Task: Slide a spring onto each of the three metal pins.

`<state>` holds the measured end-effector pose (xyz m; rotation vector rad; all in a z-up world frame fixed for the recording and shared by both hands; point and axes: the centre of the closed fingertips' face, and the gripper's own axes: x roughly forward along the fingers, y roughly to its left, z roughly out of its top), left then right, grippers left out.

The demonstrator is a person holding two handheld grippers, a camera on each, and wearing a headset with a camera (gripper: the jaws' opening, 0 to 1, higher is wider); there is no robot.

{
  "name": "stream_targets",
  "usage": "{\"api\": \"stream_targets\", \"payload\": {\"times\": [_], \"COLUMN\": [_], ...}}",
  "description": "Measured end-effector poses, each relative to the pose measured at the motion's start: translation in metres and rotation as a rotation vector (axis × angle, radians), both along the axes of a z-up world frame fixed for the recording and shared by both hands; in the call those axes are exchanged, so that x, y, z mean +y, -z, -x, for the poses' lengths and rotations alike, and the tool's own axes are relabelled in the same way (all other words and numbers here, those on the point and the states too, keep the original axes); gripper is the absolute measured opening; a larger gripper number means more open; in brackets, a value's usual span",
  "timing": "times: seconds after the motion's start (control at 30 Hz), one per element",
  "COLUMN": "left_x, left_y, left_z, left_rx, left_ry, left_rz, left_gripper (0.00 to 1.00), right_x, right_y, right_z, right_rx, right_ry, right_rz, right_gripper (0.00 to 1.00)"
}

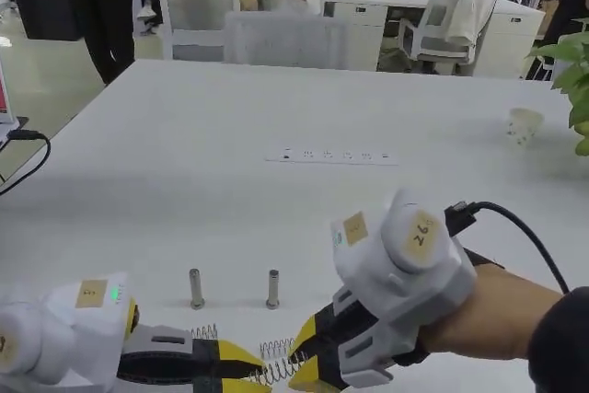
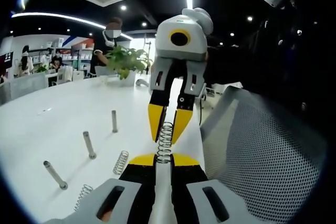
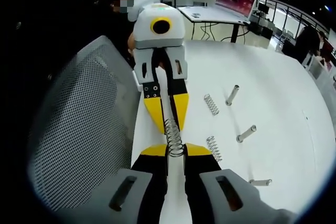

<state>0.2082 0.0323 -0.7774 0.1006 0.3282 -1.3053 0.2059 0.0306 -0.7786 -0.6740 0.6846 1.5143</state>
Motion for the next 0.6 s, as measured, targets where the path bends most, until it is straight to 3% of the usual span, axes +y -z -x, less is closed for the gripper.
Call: {"api": "stream_targets", "payload": {"times": [0.6], "left_x": [-0.0039], "left_y": [0.0058], "left_z": [0.0027], "left_rx": [-0.003], "left_ry": [0.022], "left_rz": [-0.032], "left_gripper": [0.02], "right_x": [0.0106], "right_y": [-0.0091], "right_z": [0.0077], "right_rx": [-0.002], "right_ry": [-0.034], "right_rz": [0.008], "right_gripper": [0.09]}}
